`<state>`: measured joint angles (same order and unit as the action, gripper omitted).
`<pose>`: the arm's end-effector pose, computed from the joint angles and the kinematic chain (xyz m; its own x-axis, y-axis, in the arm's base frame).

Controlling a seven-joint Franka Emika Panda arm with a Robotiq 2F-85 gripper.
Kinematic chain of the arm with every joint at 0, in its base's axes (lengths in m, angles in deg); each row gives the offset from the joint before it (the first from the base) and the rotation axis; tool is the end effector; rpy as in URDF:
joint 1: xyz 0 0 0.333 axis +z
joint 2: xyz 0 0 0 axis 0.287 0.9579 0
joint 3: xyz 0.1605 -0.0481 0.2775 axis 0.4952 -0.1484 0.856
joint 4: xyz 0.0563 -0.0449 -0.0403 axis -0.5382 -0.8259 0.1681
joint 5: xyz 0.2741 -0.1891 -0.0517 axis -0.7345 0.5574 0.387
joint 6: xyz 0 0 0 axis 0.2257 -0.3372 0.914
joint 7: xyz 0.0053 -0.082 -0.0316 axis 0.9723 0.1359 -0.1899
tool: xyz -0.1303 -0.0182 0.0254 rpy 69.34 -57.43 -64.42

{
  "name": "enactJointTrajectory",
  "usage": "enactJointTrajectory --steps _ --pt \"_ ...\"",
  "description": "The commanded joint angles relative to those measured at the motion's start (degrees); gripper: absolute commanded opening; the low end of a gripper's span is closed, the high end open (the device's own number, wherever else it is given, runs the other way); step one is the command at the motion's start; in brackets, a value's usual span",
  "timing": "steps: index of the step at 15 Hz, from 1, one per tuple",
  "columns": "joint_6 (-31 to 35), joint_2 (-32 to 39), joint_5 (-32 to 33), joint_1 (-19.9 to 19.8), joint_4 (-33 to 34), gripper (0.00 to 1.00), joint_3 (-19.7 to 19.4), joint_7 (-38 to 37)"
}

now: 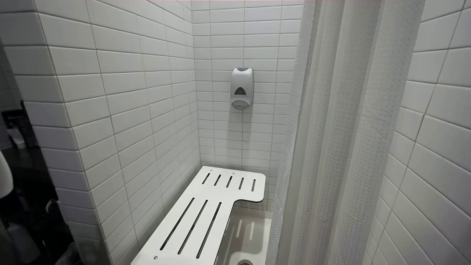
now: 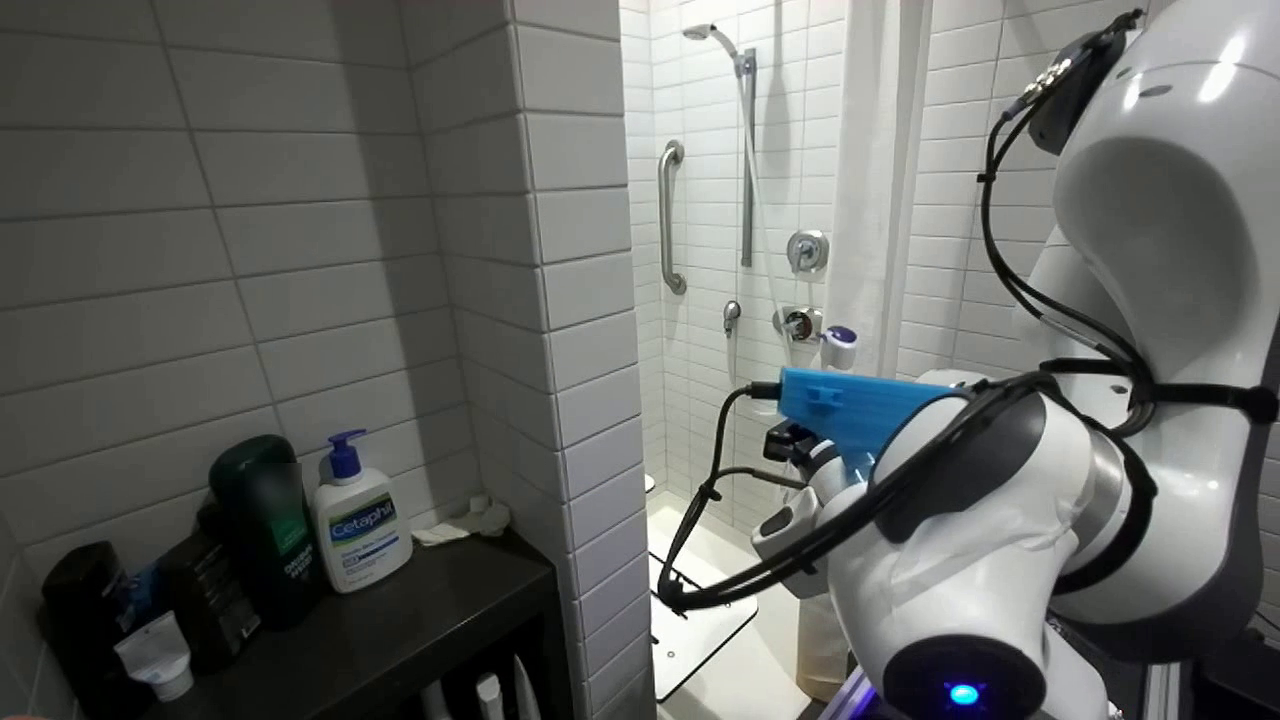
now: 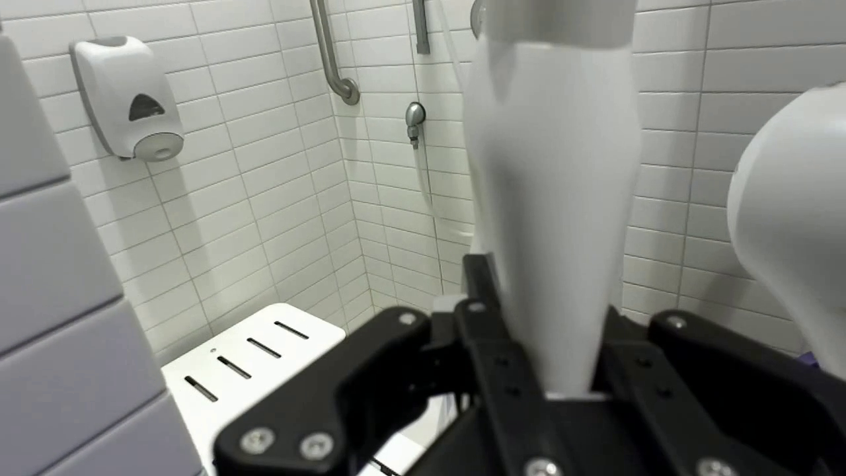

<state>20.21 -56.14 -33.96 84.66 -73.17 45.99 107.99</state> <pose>0.0761 0.1773 0.4083 0.0500 0.1769 -0.9830 0.7782 0.6100 0.1494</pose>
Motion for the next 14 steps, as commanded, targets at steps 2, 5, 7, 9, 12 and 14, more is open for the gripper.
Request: enactJointTrajectory --steps 2,5,7,9,12,14 --pt "-3.47 -6.98 2.92 6.01 -2.32 0.05 -6.26 0.42" --pt "-5.75 -9.41 4.94 8.4 -2.37 0.05 -9.37 0.43" --pt "-7.26 -11.03 6.01 9.19 -2.24 0.05 -10.98 0.3" --pt "-9.15 -12.89 6.98 9.68 -2.28 0.05 -12.79 0.71" --pt "-11.81 -15.04 8.73 10.09 -2.32 0.05 -15.16 1.18" --pt "-13.24 -16.42 10.11 10.34 -2.32 0.05 -16.76 1.53"
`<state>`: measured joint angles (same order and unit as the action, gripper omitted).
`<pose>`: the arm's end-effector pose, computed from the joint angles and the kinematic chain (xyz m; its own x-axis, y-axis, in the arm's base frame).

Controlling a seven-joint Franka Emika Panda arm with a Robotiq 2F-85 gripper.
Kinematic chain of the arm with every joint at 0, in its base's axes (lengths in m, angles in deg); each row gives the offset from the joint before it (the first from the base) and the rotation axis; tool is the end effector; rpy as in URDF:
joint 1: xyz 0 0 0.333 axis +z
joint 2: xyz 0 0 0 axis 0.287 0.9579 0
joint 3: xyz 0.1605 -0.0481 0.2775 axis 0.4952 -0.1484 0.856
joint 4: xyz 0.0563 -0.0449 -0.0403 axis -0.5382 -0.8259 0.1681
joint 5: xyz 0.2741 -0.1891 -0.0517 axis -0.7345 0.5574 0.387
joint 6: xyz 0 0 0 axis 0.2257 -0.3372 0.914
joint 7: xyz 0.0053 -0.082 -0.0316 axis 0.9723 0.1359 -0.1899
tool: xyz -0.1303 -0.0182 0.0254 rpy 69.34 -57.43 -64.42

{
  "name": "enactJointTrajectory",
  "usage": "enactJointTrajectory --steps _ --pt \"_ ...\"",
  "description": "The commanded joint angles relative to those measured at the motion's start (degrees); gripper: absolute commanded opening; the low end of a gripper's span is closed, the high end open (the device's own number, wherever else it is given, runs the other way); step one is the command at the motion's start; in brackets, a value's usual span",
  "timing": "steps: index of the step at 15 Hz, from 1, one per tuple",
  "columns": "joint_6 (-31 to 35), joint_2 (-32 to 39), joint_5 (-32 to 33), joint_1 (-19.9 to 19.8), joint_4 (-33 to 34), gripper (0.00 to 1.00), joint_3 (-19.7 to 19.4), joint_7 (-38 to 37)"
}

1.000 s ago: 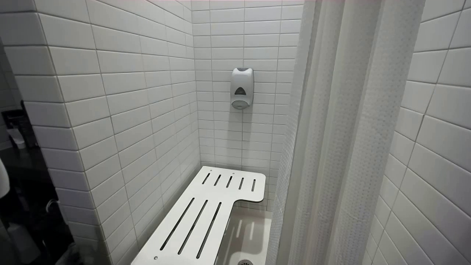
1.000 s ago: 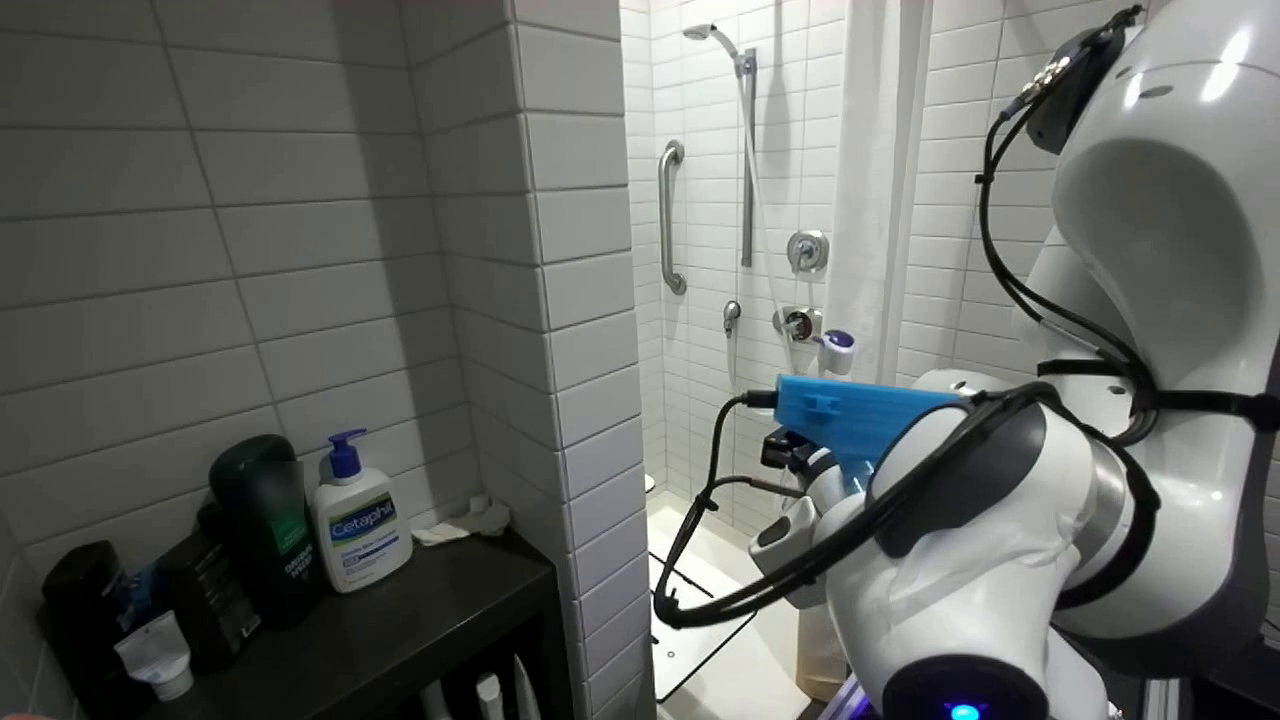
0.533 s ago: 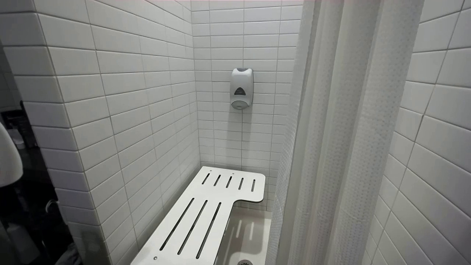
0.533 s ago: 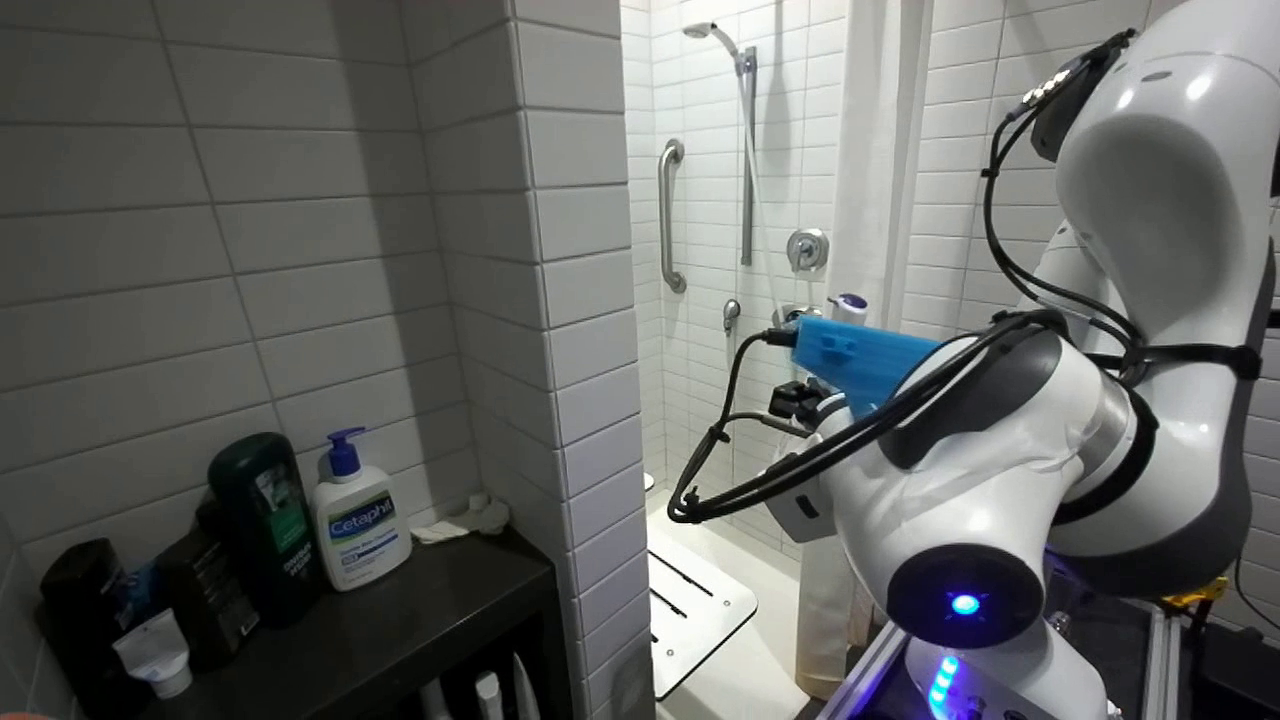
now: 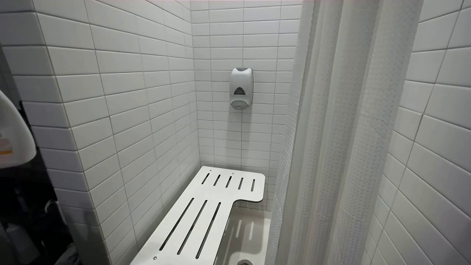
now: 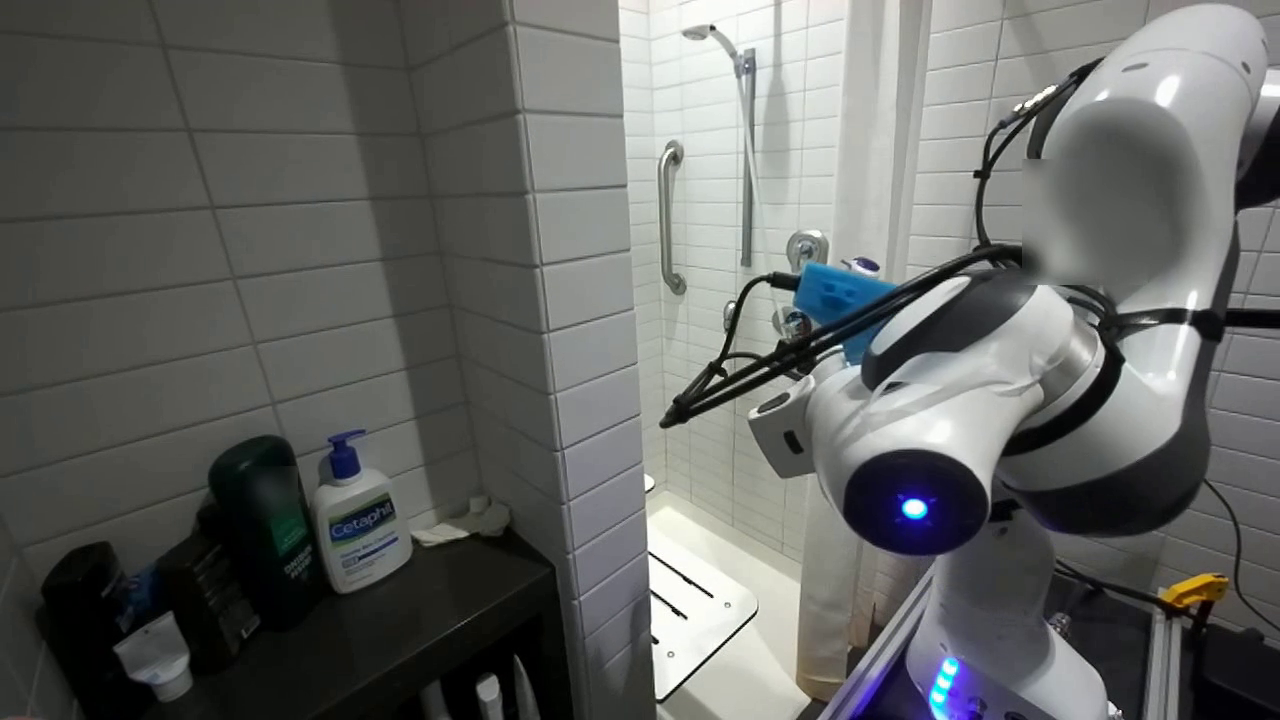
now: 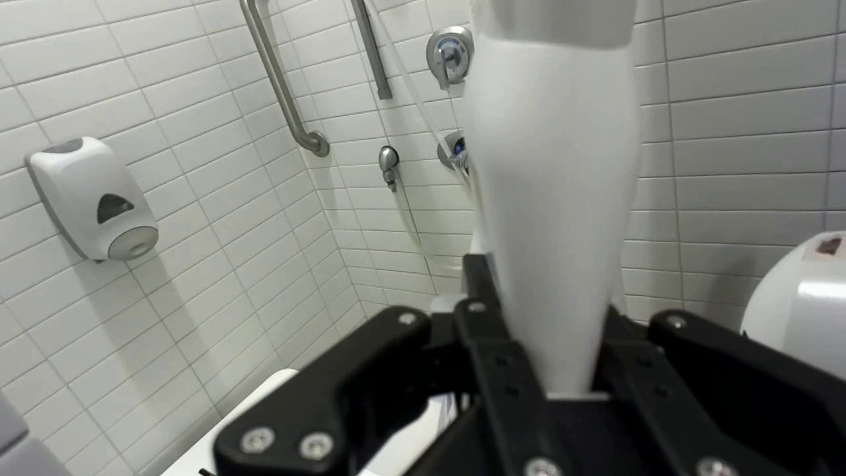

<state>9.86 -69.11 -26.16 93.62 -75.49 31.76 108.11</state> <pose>0.1043 0.1217 0.4626 0.1898 0.2432 -0.9512 0.8060 0.5146 0.2924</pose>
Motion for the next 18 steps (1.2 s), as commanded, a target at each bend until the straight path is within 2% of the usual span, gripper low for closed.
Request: enactJointTrajectory --steps 1,3,5,8,9,13,18 --pt "-3.45 -4.08 2.9 1.43 0.0 0.05 -3.21 1.41" --pt "-4.46 -5.39 4.44 1.44 -0.01 0.05 -4.62 1.15" --pt "-5.57 -6.66 6.95 2.74 -0.02 0.05 -7.76 0.07" --pt "-7.45 -9.85 13.47 3.34 -0.03 0.05 -9.91 1.71" --pt "-7.37 -10.59 16.23 2.09 -0.02 0.05 -9.3 2.81" --pt "-9.74 -14.39 26.62 2.28 0.03 0.05 -8.77 7.6" --pt "-9.64 -17.91 35.39 1.29 0.9 0.05 -7.72 12.37"
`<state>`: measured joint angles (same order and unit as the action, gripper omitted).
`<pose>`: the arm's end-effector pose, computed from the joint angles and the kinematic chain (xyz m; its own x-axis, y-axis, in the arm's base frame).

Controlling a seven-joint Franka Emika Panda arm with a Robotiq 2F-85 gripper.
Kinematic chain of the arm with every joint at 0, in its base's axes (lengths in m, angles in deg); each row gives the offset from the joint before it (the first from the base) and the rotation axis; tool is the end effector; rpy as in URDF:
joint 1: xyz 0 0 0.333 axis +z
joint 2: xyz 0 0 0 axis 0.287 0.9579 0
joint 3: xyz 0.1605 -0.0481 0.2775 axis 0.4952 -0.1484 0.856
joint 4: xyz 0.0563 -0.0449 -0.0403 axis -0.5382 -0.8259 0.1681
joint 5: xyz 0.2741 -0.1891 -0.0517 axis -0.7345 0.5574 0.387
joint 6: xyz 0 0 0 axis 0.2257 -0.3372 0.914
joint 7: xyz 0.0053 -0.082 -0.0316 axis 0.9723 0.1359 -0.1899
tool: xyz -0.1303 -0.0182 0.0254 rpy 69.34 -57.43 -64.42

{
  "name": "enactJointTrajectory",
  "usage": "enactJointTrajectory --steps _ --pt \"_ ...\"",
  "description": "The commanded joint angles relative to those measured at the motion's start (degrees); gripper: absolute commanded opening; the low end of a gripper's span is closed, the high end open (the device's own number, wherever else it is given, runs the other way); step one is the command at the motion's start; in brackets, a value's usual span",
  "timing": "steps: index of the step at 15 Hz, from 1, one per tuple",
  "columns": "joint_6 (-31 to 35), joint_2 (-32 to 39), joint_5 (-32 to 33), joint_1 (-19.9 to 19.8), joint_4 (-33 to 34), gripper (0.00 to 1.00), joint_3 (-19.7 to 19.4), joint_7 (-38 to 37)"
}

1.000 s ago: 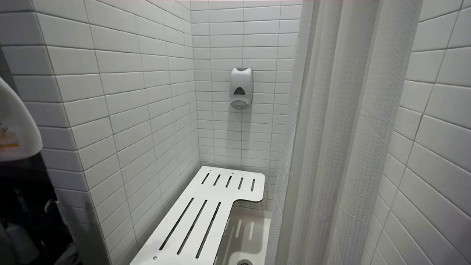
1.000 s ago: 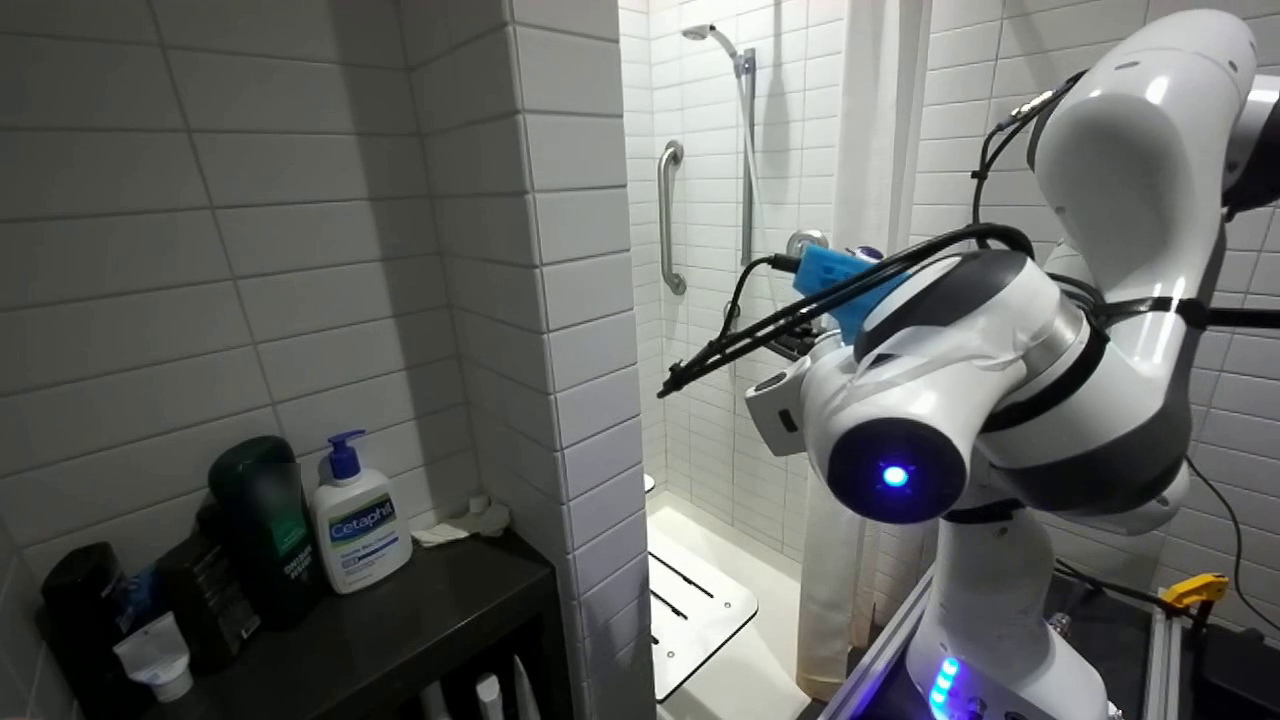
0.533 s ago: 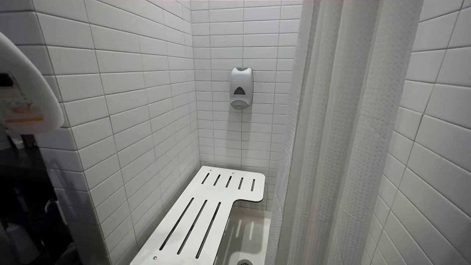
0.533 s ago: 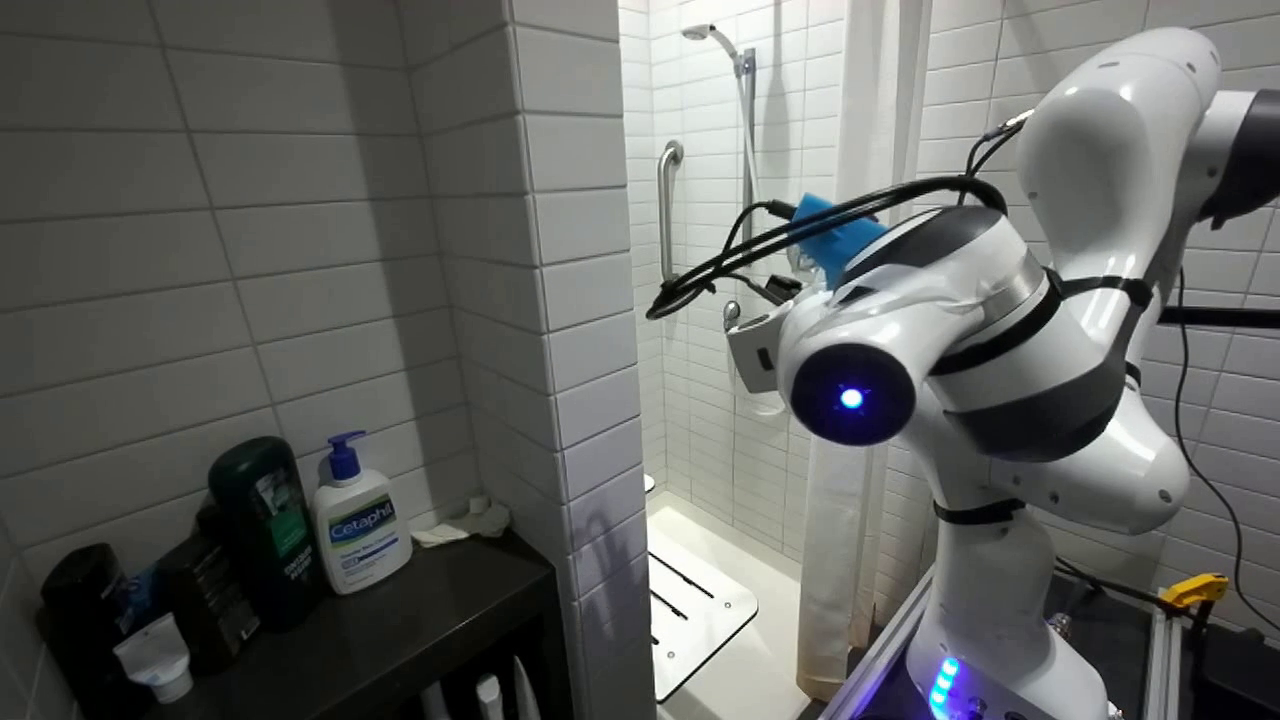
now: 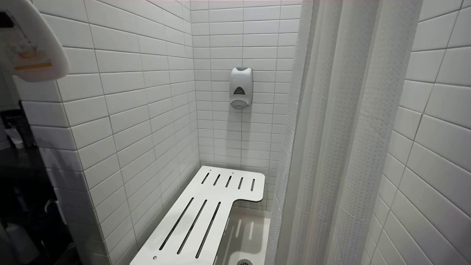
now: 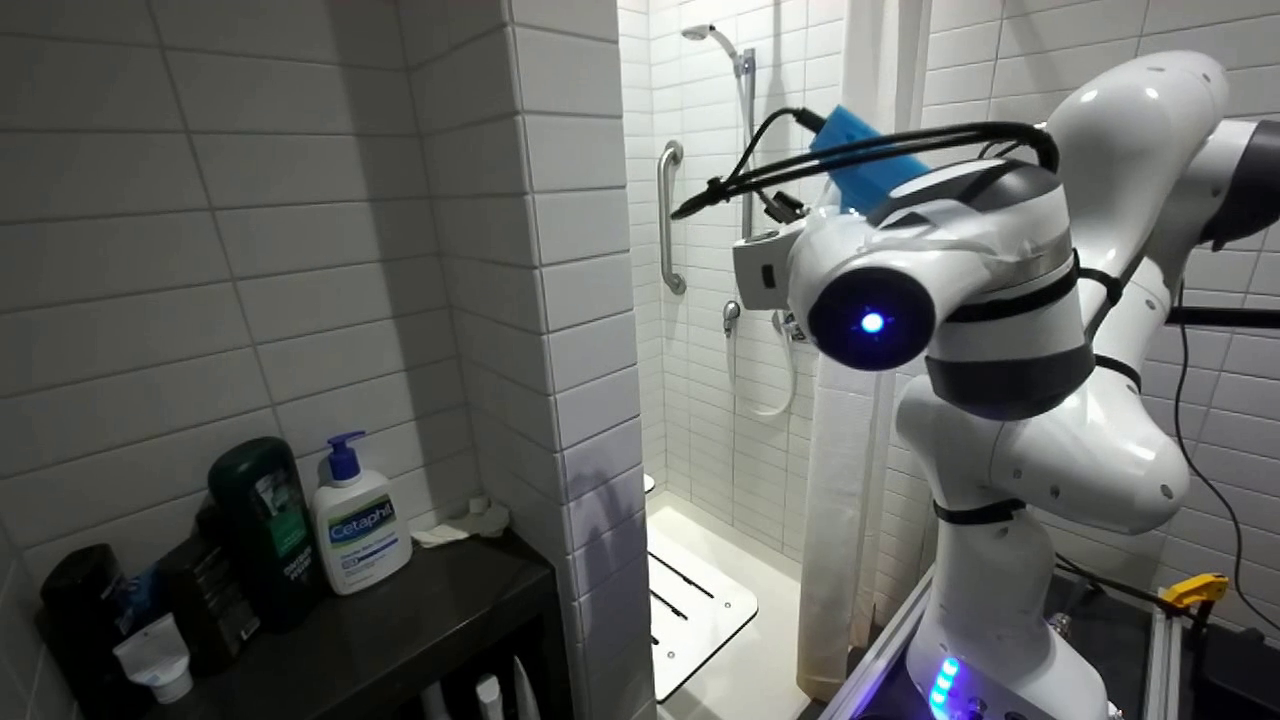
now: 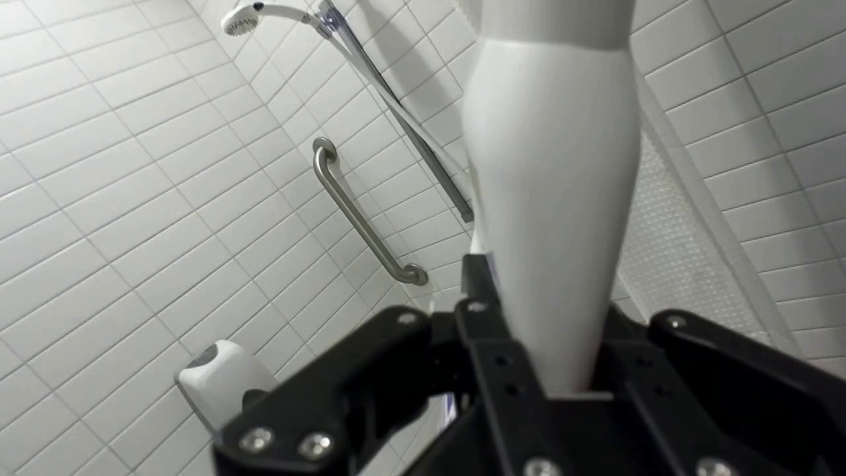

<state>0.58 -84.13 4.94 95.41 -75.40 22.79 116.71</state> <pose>0.1526 0.0643 0.5664 0.5136 0.2821 -0.8103 0.6441 0.4972 0.5813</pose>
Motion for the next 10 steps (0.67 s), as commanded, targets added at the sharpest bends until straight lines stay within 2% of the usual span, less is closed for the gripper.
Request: enactJointTrajectory --steps 1,6,10 --pt "0.26 -3.55 5.35 -0.65 1.16 0.05 1.35 3.99" --pt "4.68 -9.22 8.59 -0.76 2.04 0.05 0.33 0.3" --pt "10.25 -14.42 8.22 -0.95 1.31 0.05 -1.58 -4.32"
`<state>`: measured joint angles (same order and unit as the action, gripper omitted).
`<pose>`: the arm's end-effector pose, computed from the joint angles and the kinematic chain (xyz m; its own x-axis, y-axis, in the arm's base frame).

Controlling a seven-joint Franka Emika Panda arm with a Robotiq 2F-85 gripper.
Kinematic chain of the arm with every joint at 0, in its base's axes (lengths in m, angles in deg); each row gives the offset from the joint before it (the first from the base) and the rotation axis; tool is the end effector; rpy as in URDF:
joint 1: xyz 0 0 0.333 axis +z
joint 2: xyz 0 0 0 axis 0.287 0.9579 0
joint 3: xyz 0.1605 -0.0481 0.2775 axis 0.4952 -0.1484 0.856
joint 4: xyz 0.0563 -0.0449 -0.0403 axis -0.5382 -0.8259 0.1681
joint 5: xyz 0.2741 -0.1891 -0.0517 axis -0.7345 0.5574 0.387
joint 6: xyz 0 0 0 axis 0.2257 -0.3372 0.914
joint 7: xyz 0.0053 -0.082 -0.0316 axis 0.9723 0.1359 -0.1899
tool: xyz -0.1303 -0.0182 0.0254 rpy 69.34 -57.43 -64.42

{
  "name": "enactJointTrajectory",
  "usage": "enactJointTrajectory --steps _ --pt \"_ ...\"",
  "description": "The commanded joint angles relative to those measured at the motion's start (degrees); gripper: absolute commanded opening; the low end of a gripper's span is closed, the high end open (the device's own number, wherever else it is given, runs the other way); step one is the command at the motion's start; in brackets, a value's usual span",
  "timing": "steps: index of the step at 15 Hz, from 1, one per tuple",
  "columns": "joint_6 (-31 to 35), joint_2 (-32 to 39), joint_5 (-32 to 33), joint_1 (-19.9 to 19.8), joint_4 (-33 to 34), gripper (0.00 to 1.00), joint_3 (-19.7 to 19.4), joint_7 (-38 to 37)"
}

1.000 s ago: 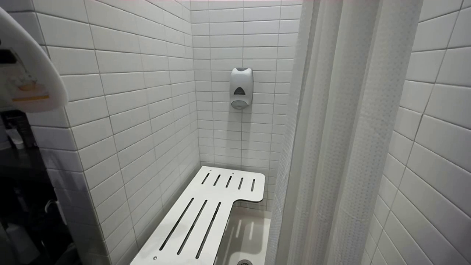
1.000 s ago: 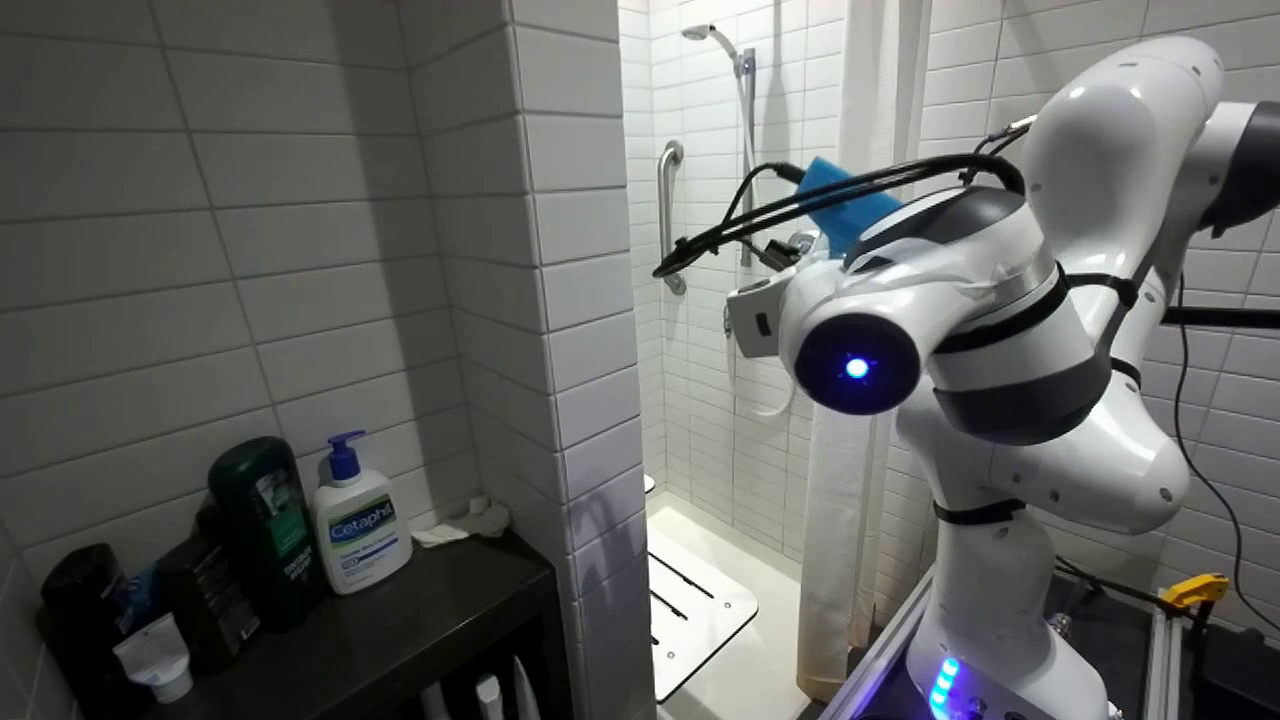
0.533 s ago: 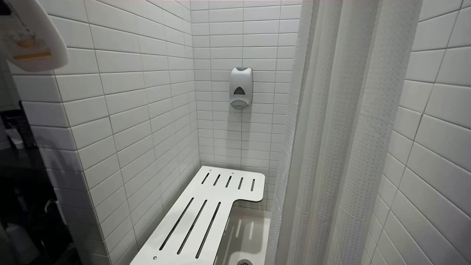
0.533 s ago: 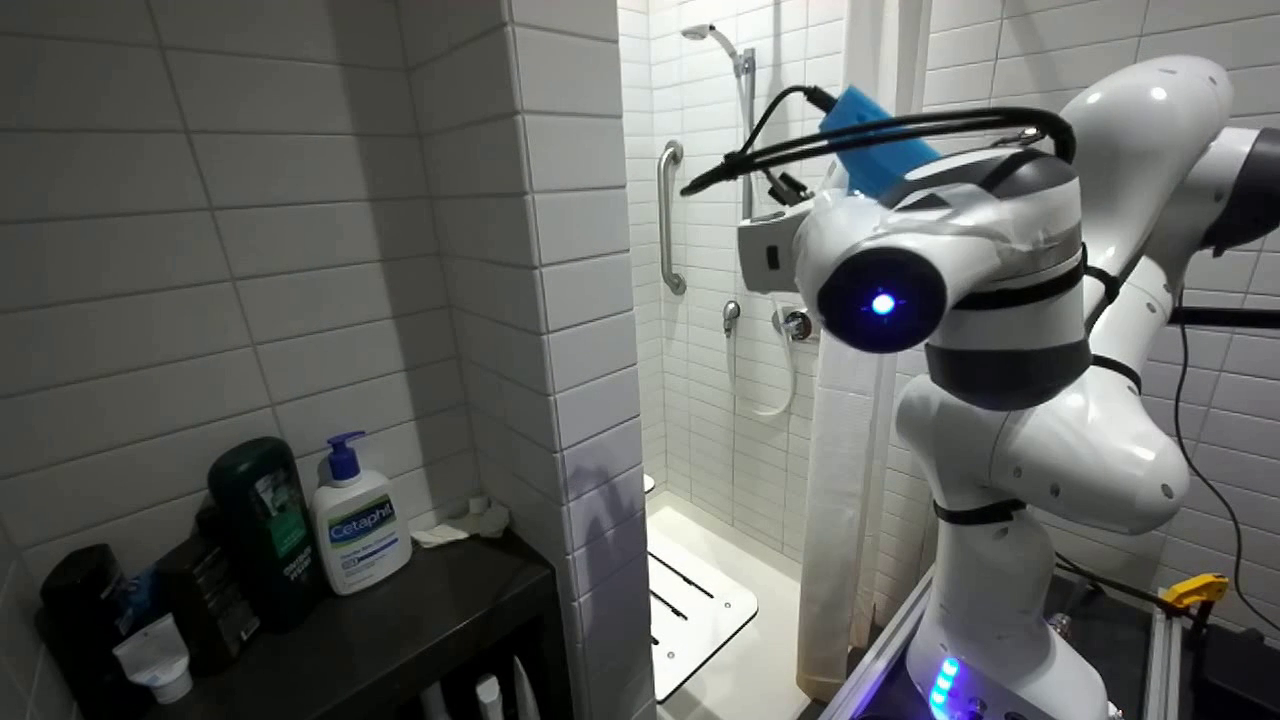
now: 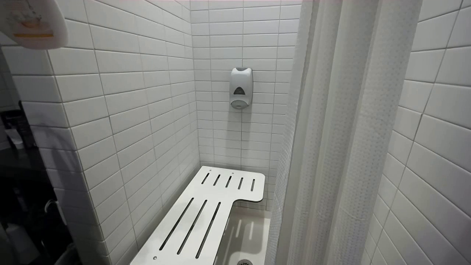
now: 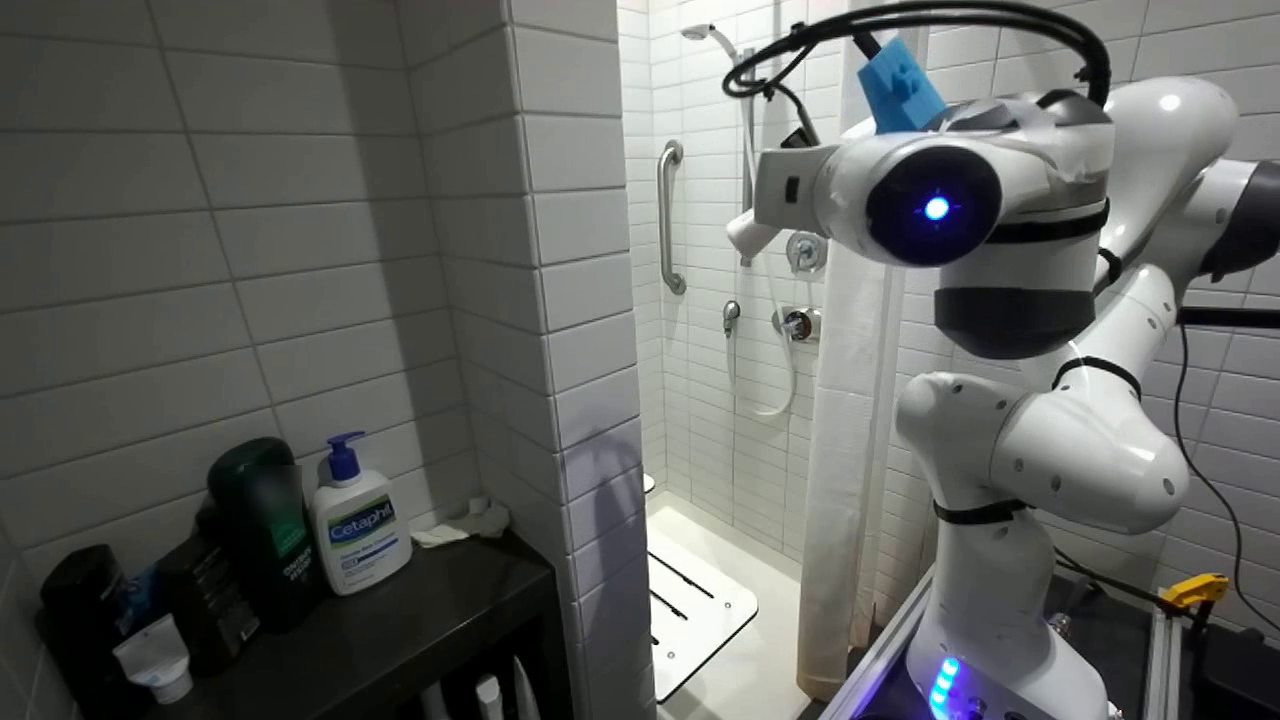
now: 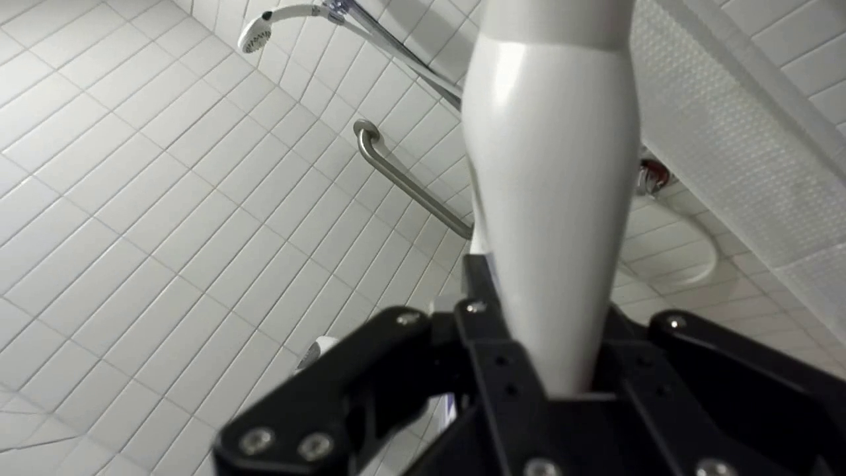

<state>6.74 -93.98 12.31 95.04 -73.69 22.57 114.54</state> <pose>0.1529 0.0392 0.6059 0.5913 0.5054 -0.6284 0.4682 0.4193 0.7778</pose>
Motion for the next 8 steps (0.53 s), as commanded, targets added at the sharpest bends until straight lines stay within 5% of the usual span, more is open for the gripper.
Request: enactJointTrajectory --steps 1,4,5,8 --pt "5.17 -5.85 0.36 -0.68 -1.03 0.05 -1.53 -3.24" --pt "6.31 -9.54 -3.99 -0.9 -5.0 0.05 -1.06 -8.59" --pt "2.66 -2.39 -7.85 -2.67 -2.25 0.05 1.25 -9.67" --pt "-5.02 1.88 -21.95 -2.46 -3.74 0.05 8.86 -18.67"
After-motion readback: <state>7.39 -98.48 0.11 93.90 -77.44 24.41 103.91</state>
